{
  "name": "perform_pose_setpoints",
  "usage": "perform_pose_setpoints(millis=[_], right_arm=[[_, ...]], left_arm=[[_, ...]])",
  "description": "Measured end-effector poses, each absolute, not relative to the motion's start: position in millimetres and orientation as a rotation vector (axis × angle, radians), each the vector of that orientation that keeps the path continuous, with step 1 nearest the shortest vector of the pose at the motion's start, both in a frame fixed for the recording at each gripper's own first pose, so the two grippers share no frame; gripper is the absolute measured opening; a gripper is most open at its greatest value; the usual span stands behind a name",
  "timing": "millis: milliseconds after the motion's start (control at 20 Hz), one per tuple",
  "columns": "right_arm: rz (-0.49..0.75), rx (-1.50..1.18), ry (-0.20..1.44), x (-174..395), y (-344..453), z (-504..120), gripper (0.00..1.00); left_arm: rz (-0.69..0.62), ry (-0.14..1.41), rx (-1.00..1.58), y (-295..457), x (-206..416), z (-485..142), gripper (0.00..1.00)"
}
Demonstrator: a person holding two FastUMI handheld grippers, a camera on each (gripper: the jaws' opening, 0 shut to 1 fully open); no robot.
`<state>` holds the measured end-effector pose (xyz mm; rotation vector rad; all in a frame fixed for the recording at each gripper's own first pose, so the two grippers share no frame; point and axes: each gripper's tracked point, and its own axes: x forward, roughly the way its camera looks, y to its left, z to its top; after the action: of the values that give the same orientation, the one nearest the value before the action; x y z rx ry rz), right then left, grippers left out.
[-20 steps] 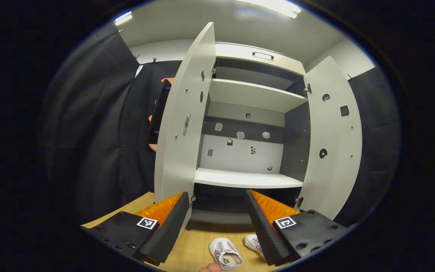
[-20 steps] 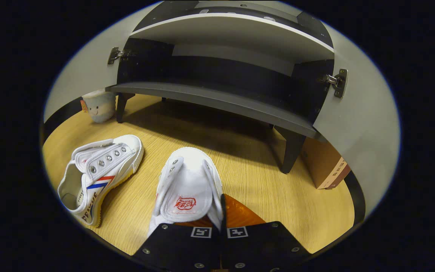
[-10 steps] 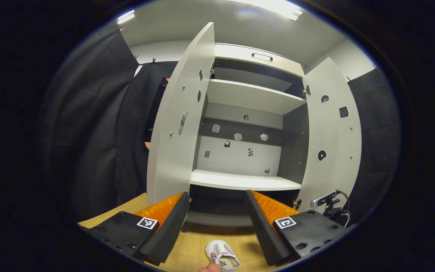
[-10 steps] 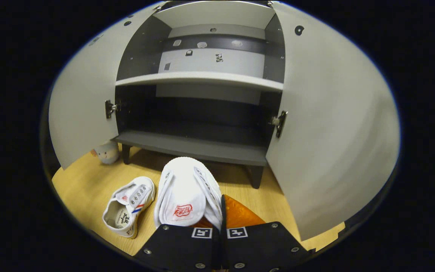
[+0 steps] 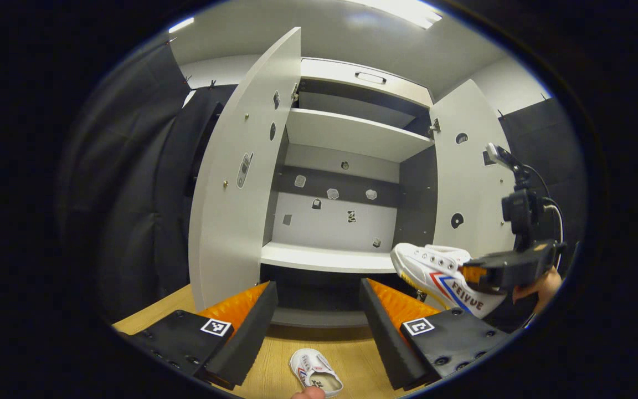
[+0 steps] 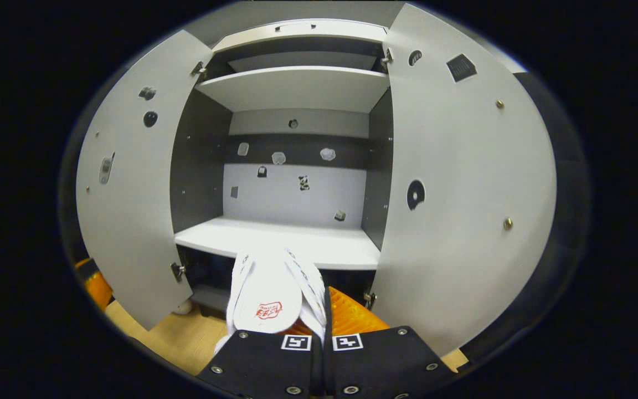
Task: Grab one shoe with the right hand and put it into the shoe cabinet, grab the other shoe with the left hand and put it into the shoe cabinet; then close the right door with the right hand and the left door with the left hand.
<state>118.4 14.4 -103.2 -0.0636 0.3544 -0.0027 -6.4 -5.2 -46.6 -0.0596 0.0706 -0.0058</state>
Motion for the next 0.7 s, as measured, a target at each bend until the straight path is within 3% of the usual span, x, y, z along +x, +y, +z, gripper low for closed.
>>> perform_pose_setpoints(millis=[250,500,700], right_arm=[[-0.062,-0.131,0.308,228.0,15.5,-67.0,0.0],[-0.106,-0.102,0.444,325.5,21.4,-121.1,0.0],[-0.156,-0.169,0.547,364.3,21.4,-171.7,0.0]], left_arm=[[-0.01,0.049,-0.057,-3.9,-5.0,-40.1,0.96],[0.015,0.077,-0.041,2.4,-6.4,-48.9,0.96],[0.038,0.087,-0.029,9.9,-5.6,-53.7,0.96]])
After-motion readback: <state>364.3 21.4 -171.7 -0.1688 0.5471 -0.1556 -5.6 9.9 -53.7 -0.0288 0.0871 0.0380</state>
